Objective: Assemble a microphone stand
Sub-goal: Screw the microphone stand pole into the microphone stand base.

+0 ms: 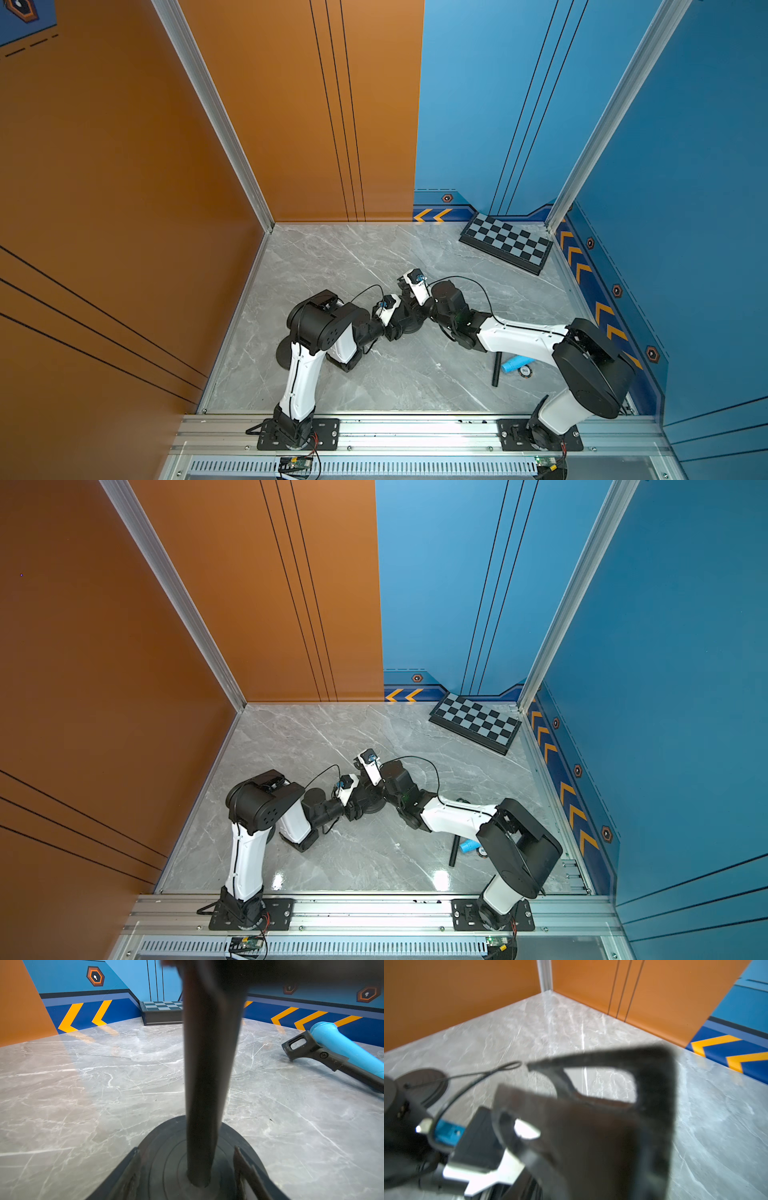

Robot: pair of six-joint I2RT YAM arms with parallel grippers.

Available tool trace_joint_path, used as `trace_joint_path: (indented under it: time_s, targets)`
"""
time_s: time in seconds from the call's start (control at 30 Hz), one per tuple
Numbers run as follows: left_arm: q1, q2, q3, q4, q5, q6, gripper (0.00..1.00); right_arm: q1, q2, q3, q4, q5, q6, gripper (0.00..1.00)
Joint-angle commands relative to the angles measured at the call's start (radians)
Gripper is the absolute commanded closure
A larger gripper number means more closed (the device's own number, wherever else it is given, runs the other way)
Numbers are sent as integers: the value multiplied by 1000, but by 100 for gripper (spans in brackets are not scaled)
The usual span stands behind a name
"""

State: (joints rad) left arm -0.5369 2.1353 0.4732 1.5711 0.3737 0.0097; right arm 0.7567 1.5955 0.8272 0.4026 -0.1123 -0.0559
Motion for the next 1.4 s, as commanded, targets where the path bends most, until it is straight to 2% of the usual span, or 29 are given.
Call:
trace_joint_path:
  time_s: [0.0,0.13,0.27,0.47,0.67,0.77,0.83,0.87,0.93,0.97,1.0,1.03,1.1,1.23,1.37]
  targets:
    - [-2,52,-26,-161,-1,12,29,-42,-65,18,-112,-313,-189,47]
    - [0,46,-28,-161,0,14,29,-100,-42,62,-130,-397,-238,46]
    - [0,44,-32,-161,4,17,29,-134,8,87,-82,-454,-229,46]
    - [2,47,-31,-161,10,16,29,-164,55,132,-81,-467,-223,48]
    - [2,57,-28,-161,11,15,29,-170,64,133,-60,-435,-186,76]
    - [2,57,-26,-161,8,15,29,-152,59,89,13,-341,-108,89]
    - [0,57,-27,-161,8,11,29,-113,47,34,83,-185,-46,96]
    - [0,57,-27,-161,7,11,29,-78,39,3,108,-76,-25,97]
    - [1,58,-24,-161,8,9,29,26,33,-52,148,273,41,100]
    - [0,59,-24,-161,9,8,29,63,39,-67,160,408,75,100]
    - [0,61,-24,-161,8,8,29,95,52,-88,185,541,123,100]
    - [1,60,-22,-161,7,8,29,120,67,-107,228,621,178,100]
    - [-1,56,-24,-161,7,9,29,141,100,-105,273,636,232,100]
    - [-1,53,-28,-161,-1,10,29,166,114,-51,234,566,195,100]
    - [0,54,-31,-161,-3,13,29,135,89,-57,249,390,162,98]
